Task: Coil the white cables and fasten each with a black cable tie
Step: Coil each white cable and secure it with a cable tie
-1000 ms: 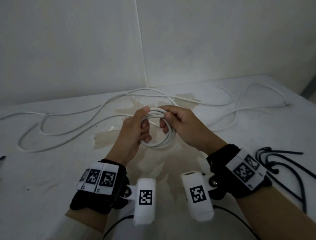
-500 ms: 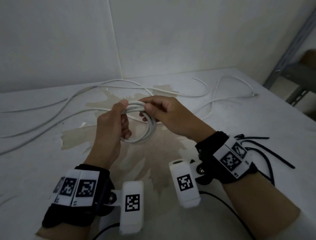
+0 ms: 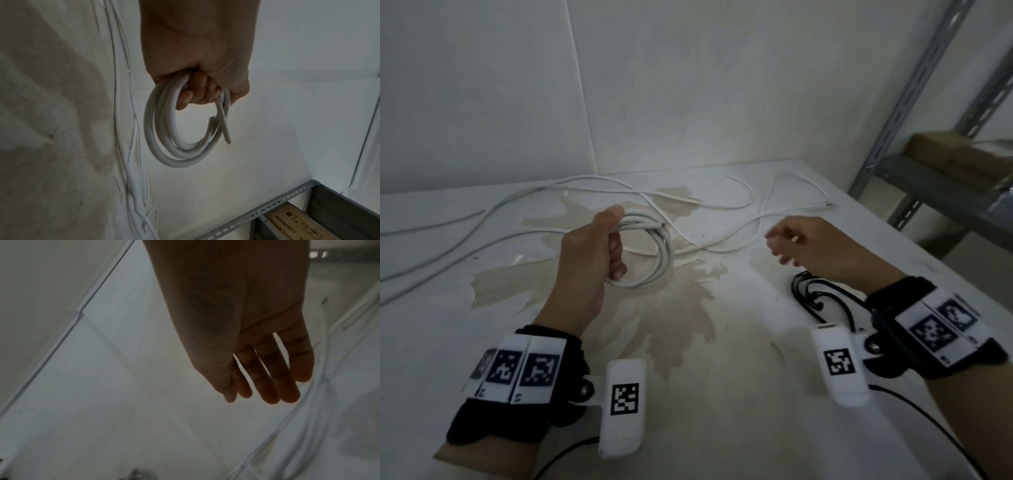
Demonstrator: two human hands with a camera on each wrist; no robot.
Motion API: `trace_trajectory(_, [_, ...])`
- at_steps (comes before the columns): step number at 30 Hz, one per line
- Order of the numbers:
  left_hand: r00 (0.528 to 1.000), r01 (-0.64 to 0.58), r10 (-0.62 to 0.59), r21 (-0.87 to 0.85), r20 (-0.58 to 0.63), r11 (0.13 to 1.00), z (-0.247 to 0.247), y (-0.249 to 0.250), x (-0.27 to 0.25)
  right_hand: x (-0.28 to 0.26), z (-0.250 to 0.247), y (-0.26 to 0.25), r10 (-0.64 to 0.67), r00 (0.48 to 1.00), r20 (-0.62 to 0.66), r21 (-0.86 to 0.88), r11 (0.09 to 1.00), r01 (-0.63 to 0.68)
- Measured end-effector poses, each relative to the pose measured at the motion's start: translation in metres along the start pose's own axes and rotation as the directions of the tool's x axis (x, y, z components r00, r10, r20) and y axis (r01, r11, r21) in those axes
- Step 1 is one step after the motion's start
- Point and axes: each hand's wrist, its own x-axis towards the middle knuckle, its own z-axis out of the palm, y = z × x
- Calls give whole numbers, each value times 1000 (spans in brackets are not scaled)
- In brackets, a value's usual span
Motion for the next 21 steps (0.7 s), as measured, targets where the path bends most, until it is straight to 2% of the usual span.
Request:
trace_trajectory(5, [999, -5, 5, 4, 34, 1000, 3, -1, -5, -28, -17, 52, 200, 979, 30, -224, 956, -189])
trace_trajectory(9, [999, -11, 10, 15, 42, 1000, 4, -3, -7, -37, -15, 64, 308, 951, 28, -333, 900, -282])
trace_trajectory(13, [999, -16, 15, 29, 38, 999, 4, -3, -7, -38, -17, 60, 344, 939, -19, -409, 854, -321])
trace_trajectory(16, [999, -20, 18, 30, 44, 999, 4, -4, -8, -37, -16, 57, 394, 919, 3, -458, 818, -349])
trace_trajectory(21, [999, -15, 13, 47, 40, 999, 5, -5, -10, -34, -11, 47, 342, 937, -67, -431, 837, -337])
